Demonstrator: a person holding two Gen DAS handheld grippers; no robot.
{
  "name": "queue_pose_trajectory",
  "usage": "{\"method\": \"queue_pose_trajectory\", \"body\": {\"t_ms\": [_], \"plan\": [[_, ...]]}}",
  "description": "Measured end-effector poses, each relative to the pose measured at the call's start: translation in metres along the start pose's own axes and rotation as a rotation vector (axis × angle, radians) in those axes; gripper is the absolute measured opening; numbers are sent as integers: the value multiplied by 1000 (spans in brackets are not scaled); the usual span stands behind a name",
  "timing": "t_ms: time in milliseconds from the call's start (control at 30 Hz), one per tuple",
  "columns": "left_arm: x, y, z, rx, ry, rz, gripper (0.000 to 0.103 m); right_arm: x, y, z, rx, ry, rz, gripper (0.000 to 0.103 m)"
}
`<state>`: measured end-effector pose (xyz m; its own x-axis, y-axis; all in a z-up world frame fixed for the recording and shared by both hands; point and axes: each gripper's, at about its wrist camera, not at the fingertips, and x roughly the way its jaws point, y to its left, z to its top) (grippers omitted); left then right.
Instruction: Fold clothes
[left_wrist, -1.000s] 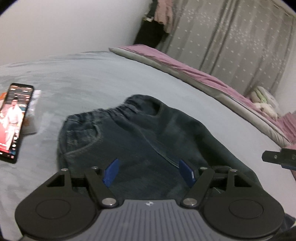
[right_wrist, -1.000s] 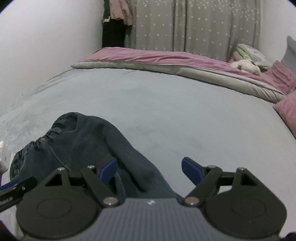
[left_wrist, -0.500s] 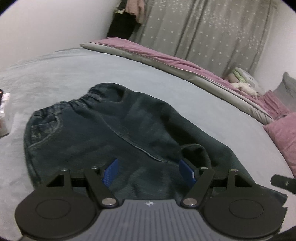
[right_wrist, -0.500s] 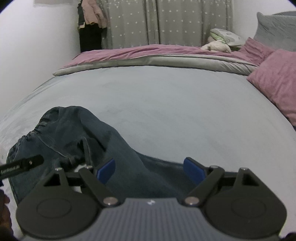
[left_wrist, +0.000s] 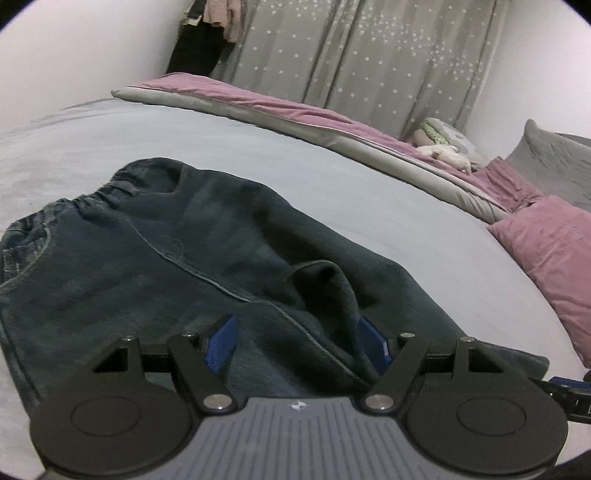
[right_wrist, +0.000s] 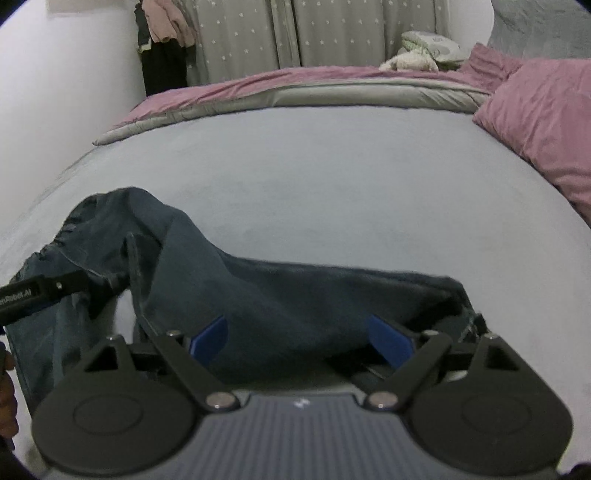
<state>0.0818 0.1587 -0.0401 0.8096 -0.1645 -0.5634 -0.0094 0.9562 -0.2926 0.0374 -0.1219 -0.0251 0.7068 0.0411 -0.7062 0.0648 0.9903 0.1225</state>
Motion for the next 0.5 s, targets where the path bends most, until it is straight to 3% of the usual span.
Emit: {"method": "queue_pose_trajectory", "body": {"t_ms": [200, 500], "plan": [[0, -16, -8, 57, -6, 7, 71, 3, -15, -5, -1, 29, -12, 88], [2, -33, -18, 101, 6, 1, 71, 0, -44, -2, 12, -15, -100, 88]]}}
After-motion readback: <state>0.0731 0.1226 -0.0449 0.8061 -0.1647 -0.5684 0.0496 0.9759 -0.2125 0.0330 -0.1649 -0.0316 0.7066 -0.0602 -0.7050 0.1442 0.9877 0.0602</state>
